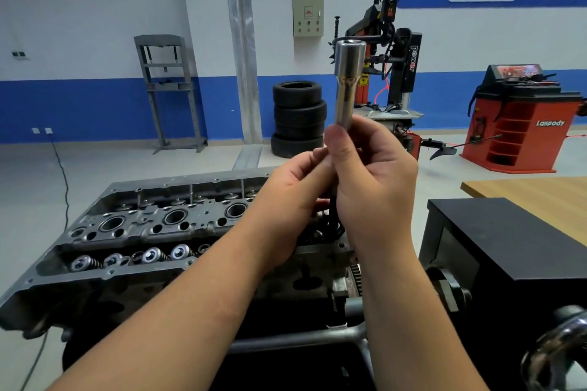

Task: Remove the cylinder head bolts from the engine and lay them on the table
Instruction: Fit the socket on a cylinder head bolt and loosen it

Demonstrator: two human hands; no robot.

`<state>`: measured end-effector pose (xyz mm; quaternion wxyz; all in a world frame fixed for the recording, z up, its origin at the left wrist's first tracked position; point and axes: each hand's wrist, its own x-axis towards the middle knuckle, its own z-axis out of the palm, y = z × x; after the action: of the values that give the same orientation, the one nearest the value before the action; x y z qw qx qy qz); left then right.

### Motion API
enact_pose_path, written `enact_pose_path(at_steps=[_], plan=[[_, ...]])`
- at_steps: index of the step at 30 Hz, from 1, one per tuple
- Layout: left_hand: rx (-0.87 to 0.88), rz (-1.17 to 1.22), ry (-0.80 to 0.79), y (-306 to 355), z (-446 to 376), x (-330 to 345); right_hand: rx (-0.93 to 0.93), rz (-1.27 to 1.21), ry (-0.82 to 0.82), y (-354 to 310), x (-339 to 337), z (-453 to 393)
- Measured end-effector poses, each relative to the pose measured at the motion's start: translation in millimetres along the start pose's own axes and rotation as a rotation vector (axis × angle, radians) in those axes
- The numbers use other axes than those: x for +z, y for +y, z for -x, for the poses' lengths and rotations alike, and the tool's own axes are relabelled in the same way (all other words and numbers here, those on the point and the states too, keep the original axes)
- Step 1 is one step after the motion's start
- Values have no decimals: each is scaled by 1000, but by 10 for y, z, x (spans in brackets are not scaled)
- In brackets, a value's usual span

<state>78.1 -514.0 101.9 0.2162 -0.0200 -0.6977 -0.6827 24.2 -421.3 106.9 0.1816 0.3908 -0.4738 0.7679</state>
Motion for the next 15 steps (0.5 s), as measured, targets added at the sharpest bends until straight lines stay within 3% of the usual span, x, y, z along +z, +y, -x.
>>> enact_pose_path(at_steps=[4,15], plan=[[-41,0,-43,1,15,34,62,-109,-47,24,-42,-31],[20,8,41,2,14,19,-7,55,-75,-8,16,16]])
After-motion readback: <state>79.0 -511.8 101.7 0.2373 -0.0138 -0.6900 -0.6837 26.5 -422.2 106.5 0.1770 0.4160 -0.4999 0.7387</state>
